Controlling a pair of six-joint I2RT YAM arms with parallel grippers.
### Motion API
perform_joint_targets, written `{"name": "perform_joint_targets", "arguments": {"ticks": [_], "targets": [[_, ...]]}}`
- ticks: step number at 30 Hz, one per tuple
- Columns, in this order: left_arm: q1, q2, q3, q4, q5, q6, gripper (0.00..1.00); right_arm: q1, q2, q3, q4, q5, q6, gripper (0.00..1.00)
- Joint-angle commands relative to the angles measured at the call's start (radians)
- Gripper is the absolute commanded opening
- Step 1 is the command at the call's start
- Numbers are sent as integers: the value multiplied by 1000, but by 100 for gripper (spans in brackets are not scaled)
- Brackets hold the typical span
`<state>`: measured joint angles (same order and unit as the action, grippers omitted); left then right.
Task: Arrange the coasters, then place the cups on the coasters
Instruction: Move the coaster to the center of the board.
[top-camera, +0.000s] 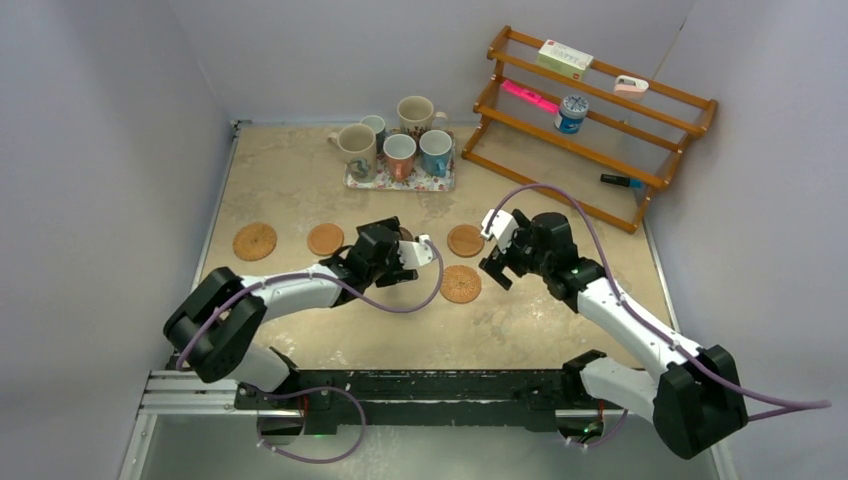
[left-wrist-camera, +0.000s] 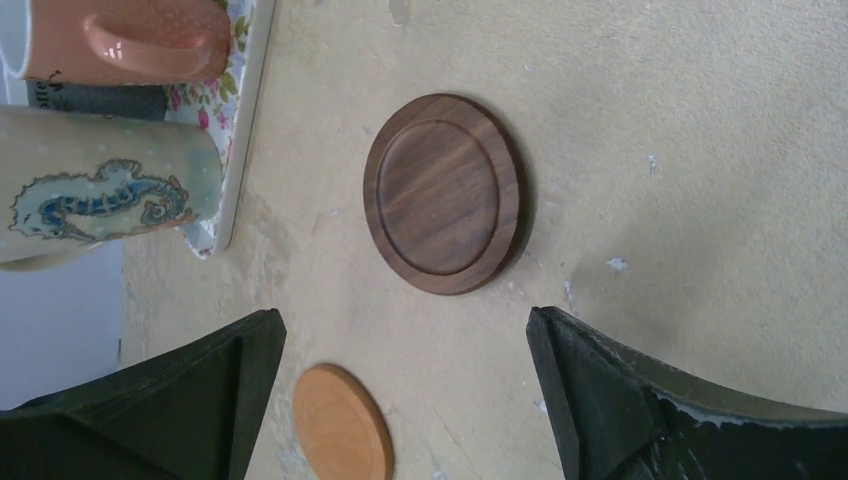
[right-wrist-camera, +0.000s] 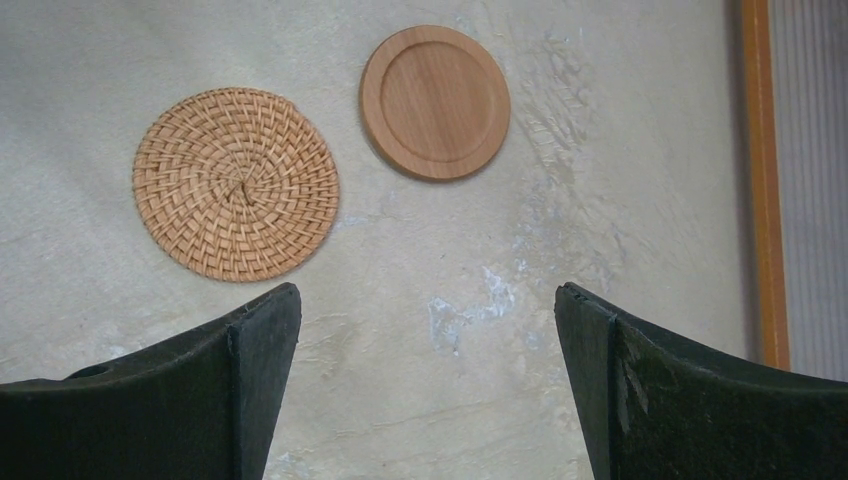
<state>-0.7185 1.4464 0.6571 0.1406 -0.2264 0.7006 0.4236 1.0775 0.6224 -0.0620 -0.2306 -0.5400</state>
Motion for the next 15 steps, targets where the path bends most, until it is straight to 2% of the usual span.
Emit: {"name": "perform_joint_targets", "arguments": {"ticks": [1, 7, 15], "targets": [[-24, 74, 39, 92, -58, 25, 100, -19, -36, -19, 39, -35, -12, 99], [-40, 181, 60, 134, -100, 30, 100, -30, -54, -20, 39, -46, -11, 99], [-46, 235, 69, 165, -143, 37, 100, -34, -62, -20, 40, -55, -9, 99]]}}
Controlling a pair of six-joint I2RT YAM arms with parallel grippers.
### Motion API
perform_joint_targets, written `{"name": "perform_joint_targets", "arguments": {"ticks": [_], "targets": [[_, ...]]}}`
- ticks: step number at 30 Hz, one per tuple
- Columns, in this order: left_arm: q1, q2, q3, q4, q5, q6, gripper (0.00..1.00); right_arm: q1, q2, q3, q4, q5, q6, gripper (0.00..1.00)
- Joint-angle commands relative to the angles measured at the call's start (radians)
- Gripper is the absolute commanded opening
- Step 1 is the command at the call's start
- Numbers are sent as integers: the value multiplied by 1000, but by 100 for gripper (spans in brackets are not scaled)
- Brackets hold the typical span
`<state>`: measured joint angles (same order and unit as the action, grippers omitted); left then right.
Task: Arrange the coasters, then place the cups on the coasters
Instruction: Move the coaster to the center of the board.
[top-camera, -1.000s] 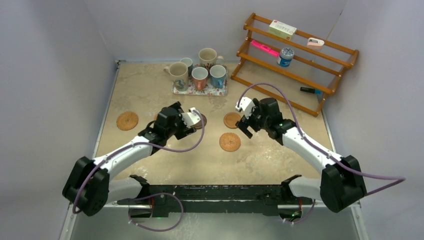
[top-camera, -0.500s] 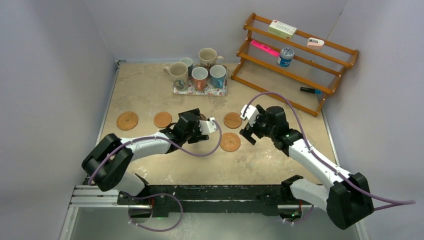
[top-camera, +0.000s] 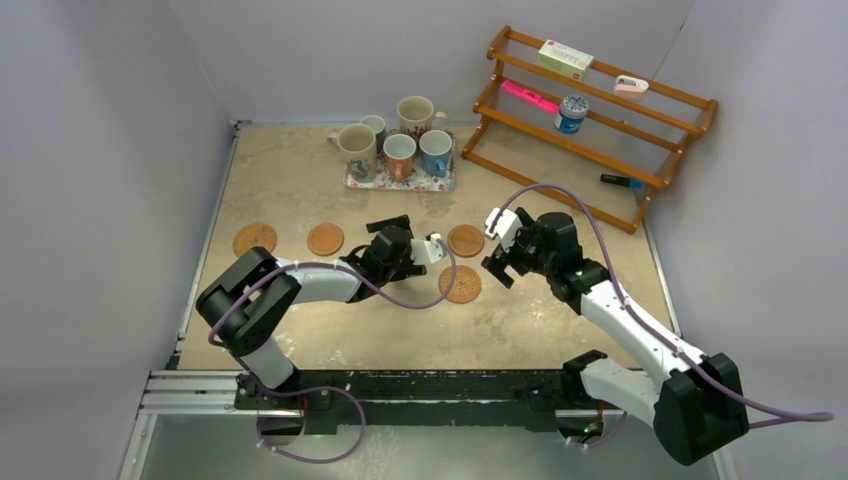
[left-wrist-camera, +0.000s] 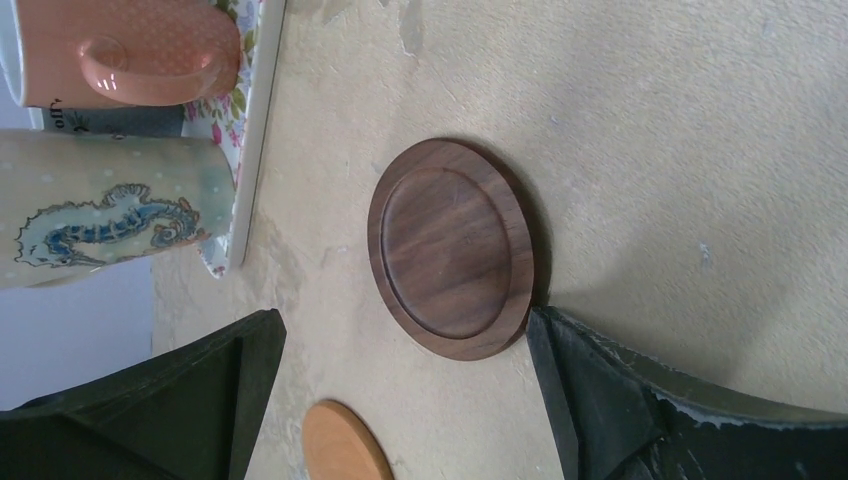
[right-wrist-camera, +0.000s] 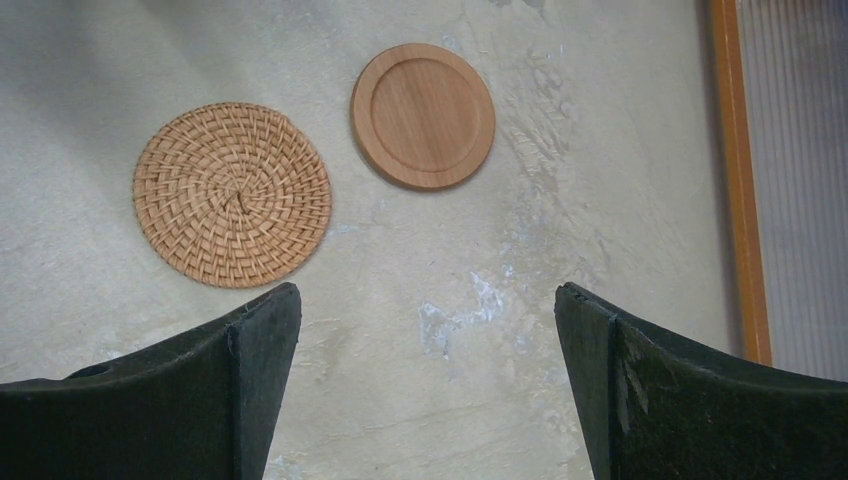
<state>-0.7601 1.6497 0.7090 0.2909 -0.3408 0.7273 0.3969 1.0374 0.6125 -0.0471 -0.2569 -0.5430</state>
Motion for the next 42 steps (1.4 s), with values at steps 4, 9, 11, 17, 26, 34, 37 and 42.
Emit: {"name": "perform_joint_targets", "arguments": {"ticks": [4, 9, 11, 17, 26, 34, 37, 42], "targets": [[-4, 35, 18, 17, -29, 11, 100, -9, -25, -10, 26, -30, -7, 99], [-5, 30, 28, 17, -24, 11, 100, -9, -27, -7, 20, -32, -7, 99], [-7, 2, 34, -11, 2, 2, 100, -9, -25, -2, 14, -39, -11, 99], [-4, -235, 82, -176, 121, -45, 100, -6, 38, 37, -15, -81, -58, 99], [78, -645, 35, -383, 77, -135, 100, 56, 193, 118, 20, -36, -76, 99], [239, -1007, -182, -443, 88, -179, 100, 136, 330, 153, 153, 54, -84, 99], [239, -1083, -247, -441, 89, -201, 100, 166, 380, 150, 200, 85, -87, 99], [240, -1065, -260, -440, 97, -231, 100, 215, 438, 126, 299, 161, -83, 99]]}}
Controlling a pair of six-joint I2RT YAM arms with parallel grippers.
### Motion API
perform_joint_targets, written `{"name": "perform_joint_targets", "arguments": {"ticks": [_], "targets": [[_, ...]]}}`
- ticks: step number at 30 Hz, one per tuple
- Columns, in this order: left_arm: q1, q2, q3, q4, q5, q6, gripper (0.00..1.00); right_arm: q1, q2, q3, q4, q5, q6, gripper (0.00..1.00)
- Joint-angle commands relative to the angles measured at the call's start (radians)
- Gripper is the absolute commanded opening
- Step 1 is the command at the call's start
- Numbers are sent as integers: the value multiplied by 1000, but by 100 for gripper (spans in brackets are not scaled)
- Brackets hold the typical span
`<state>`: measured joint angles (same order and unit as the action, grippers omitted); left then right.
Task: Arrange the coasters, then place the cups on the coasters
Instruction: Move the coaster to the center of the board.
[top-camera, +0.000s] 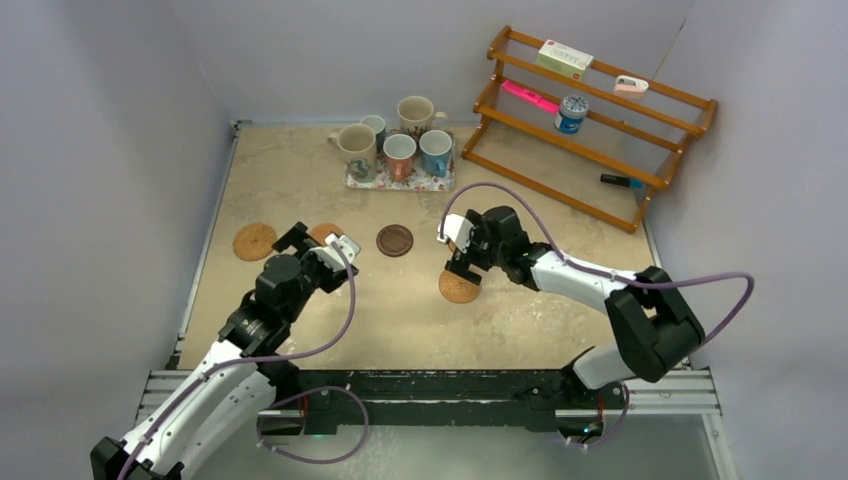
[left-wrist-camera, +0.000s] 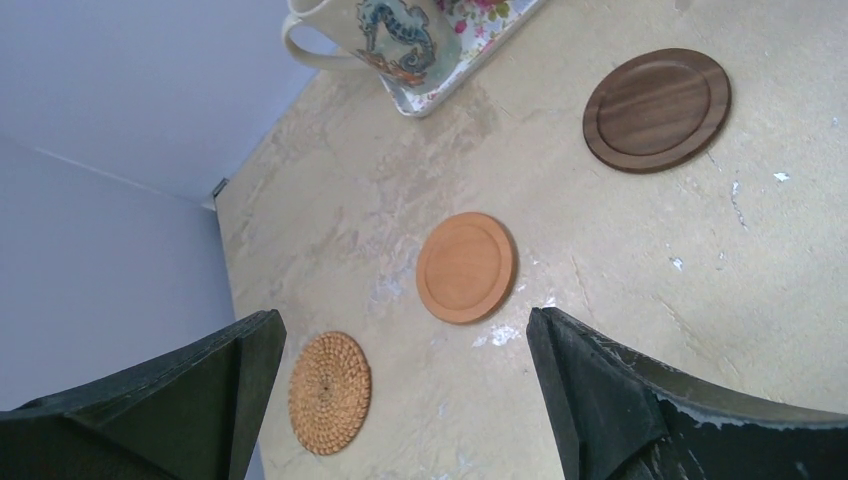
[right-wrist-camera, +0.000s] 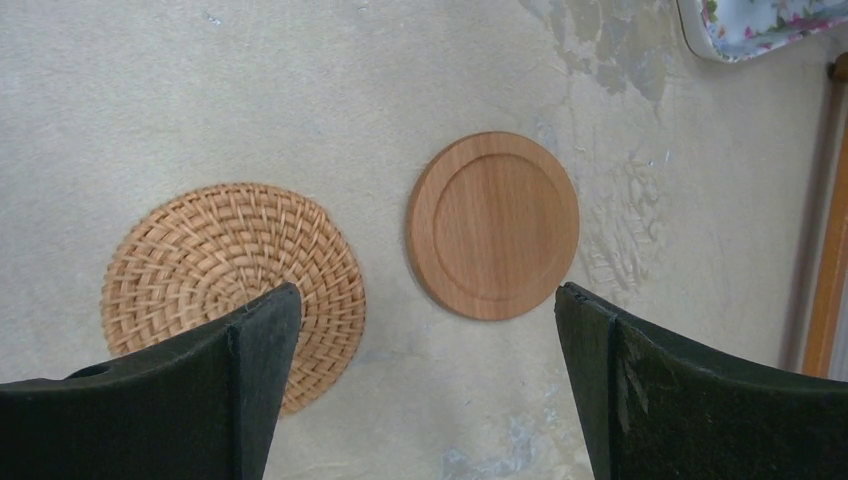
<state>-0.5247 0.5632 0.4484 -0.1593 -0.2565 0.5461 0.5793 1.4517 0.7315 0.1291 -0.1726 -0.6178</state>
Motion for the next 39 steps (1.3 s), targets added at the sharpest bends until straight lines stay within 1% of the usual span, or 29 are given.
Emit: {"name": "perform_joint_targets", "arguments": {"ticks": [1, 5, 10, 17, 23, 27, 30, 35, 39], "targets": [[4, 34, 1, 13, 13, -52, 100, 41, 34, 2, 140, 94, -10, 99], [4, 56, -14, 28, 2, -54, 100, 79, 67, -20, 168, 144, -30, 99], [4, 29, -15, 19, 2, -58, 100, 121, 69, -62, 161, 170, -81, 99], [3, 2, -14, 7, 3, -63, 100, 127, 41, -86, 36, 157, -114, 99], [3, -13, -12, -2, 8, -66, 100, 127, -46, -126, -101, 131, -106, 99], [3, -22, -11, -5, 12, -66, 100, 120, -111, -179, -126, 203, -110, 99], [4, -23, -10, -8, 14, -66, 100, 76, -142, -213, -123, 232, -111, 99], [3, -23, -11, -8, 20, -67, 100, -102, -145, -224, -94, 210, -110, 99], [3, -23, -10, -11, 22, -67, 100, -193, -134, -232, -59, 203, -124, 99]]}}
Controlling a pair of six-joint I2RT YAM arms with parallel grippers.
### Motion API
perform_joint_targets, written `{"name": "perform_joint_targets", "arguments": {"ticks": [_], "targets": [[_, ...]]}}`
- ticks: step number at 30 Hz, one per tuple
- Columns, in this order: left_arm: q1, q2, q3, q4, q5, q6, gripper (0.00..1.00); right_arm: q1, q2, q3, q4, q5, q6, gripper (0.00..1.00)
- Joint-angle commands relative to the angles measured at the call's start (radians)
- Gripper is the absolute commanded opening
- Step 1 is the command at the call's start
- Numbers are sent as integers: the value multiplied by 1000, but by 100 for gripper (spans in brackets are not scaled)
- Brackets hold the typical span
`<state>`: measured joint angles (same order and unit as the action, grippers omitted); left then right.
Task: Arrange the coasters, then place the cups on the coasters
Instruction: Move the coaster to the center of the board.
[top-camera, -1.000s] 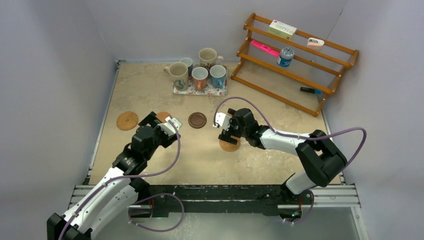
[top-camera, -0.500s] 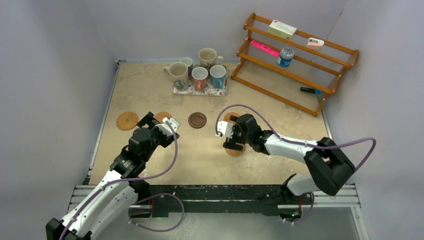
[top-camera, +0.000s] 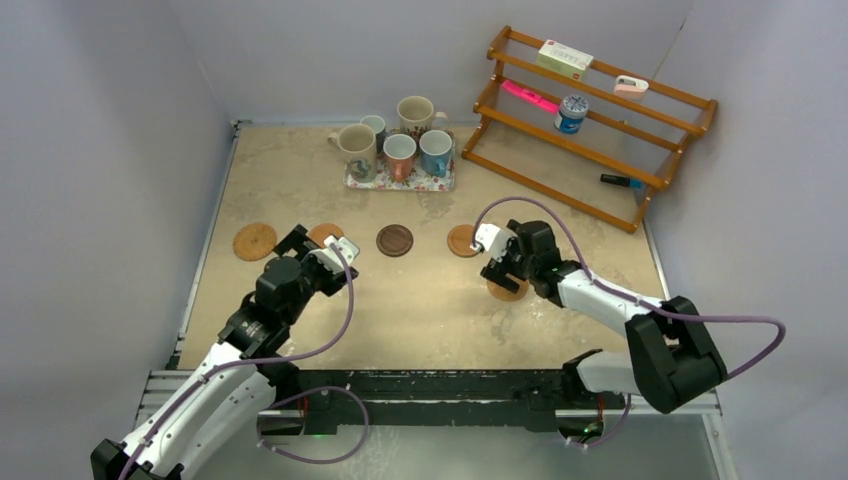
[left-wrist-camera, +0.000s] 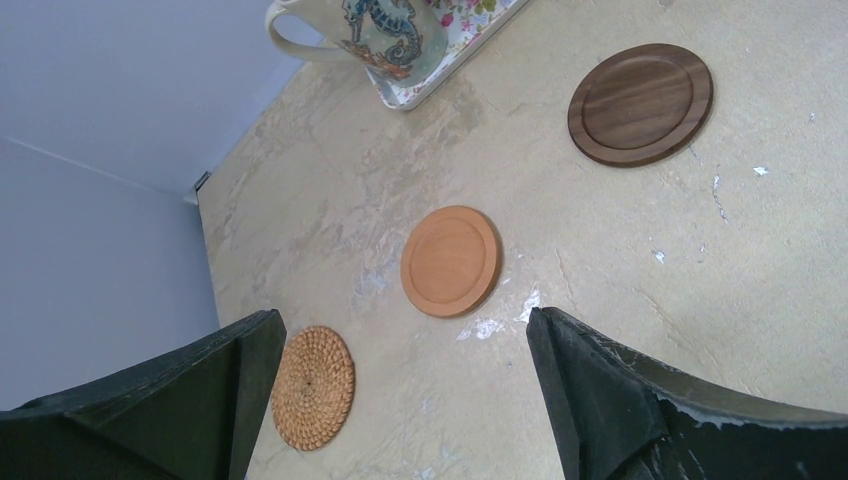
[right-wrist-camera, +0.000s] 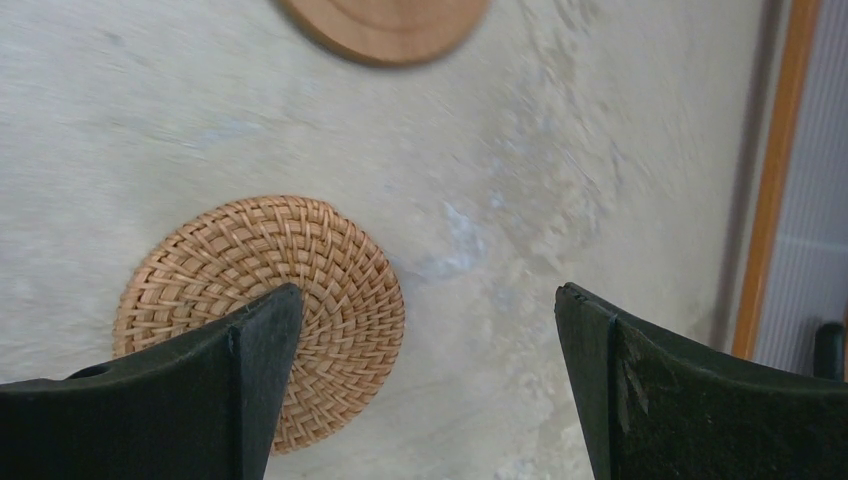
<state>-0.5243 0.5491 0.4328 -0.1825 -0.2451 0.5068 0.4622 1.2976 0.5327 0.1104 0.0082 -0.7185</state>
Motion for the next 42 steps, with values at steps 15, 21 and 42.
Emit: {"name": "perform_joint_targets", "arguments": {"ticks": [15, 21, 42], "targets": [[3, -22, 7, 5, 10, -28, 100, -276, 230, 105, 93, 86, 48, 99], [3, -22, 4, 5, 10, -27, 100, -299, 230, 115, 97, 98, 55, 99], [4, -19, 5, 5, 7, -27, 100, -373, 277, 152, 130, 108, 59, 99]]}}
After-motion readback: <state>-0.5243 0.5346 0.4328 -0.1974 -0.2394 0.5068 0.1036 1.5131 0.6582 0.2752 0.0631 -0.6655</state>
